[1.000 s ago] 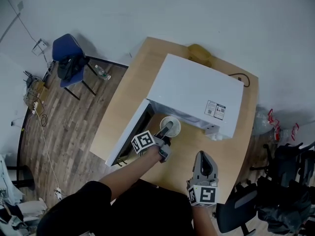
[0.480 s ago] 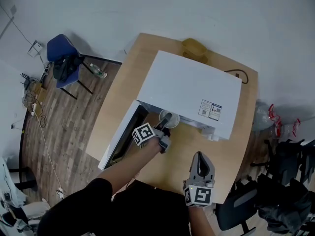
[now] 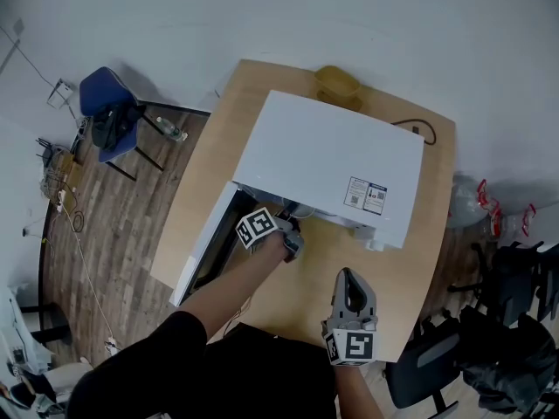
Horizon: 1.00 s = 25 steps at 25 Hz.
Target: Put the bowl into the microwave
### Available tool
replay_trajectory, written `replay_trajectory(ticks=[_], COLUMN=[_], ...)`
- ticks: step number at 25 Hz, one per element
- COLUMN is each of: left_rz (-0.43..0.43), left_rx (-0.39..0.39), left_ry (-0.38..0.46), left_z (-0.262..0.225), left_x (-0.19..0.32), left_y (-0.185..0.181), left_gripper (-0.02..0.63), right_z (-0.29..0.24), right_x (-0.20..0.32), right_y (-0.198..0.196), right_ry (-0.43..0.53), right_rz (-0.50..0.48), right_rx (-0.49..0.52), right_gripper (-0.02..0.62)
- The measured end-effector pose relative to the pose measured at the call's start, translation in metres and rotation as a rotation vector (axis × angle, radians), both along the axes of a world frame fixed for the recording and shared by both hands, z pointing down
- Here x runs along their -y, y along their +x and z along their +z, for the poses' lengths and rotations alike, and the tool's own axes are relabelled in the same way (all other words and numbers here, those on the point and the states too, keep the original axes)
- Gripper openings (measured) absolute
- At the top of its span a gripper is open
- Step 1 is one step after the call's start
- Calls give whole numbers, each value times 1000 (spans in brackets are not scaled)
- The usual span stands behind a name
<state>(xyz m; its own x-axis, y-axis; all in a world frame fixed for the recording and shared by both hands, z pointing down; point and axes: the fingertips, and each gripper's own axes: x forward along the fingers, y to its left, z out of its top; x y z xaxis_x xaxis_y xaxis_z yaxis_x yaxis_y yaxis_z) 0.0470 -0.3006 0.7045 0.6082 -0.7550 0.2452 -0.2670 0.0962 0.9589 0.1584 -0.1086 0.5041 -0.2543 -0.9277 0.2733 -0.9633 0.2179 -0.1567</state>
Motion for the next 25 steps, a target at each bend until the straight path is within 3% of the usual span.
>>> replay_trajectory(ticks=[6,16,25], left_rz=[16,19,102], left_rx=[80,262,290], left_ry=[-38,-20,27], left_z=[8,6,5], left_x=[6,16,29], left_y=[4,1,1], left_gripper=[227,227,241], right_z=[2,-1,-1], right_x=[2,-2,-8], right_y=[1,-5,-2], right_ry=[-19,-28,-35], right_rz=[-5,-11,-14], right_rx=[53,76,89], right_gripper=[61,61,61])
